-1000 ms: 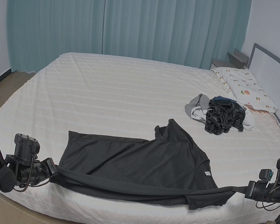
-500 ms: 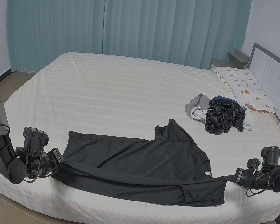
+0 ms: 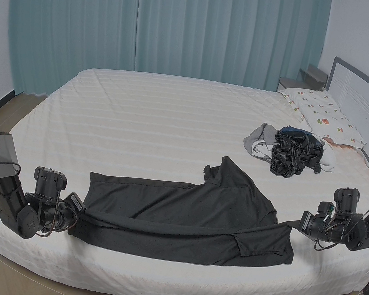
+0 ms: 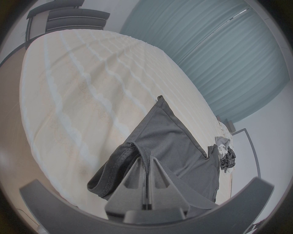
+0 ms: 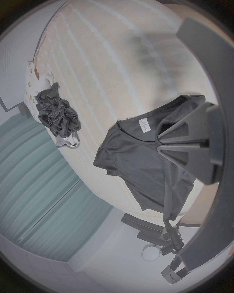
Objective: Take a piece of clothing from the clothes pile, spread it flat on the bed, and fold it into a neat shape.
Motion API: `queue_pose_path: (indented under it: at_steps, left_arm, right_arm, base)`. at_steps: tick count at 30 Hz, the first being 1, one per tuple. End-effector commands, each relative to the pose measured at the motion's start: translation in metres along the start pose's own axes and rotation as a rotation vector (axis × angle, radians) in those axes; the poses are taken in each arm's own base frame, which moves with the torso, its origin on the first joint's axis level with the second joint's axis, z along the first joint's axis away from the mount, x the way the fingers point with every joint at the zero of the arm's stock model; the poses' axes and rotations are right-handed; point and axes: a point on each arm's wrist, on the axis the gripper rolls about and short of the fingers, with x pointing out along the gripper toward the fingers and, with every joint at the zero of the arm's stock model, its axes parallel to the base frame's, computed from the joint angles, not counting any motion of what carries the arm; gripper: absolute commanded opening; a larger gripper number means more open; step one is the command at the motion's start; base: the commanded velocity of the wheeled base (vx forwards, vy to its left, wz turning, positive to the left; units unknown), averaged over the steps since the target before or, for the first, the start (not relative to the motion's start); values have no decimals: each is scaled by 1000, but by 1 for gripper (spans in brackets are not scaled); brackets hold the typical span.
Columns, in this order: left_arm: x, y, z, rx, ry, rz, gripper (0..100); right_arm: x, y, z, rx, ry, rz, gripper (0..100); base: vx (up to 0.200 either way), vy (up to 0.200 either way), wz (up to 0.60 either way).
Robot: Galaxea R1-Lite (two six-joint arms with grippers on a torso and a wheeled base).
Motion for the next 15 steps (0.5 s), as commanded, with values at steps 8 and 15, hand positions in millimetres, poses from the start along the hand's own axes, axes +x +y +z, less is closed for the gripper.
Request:
queue_pose_path:
  at_steps: [8, 15]
  left_arm:
    - [20, 1, 0, -95, 2, 4, 100]
    - [19, 5, 8, -148, -17, 6, 100]
  right_arm:
    - [26, -10, -11, 1, 10, -22, 100]
    - [24, 4, -3, 121, -110, -2, 100]
  base:
    - [0, 0, 0]
    - [0, 0, 0]
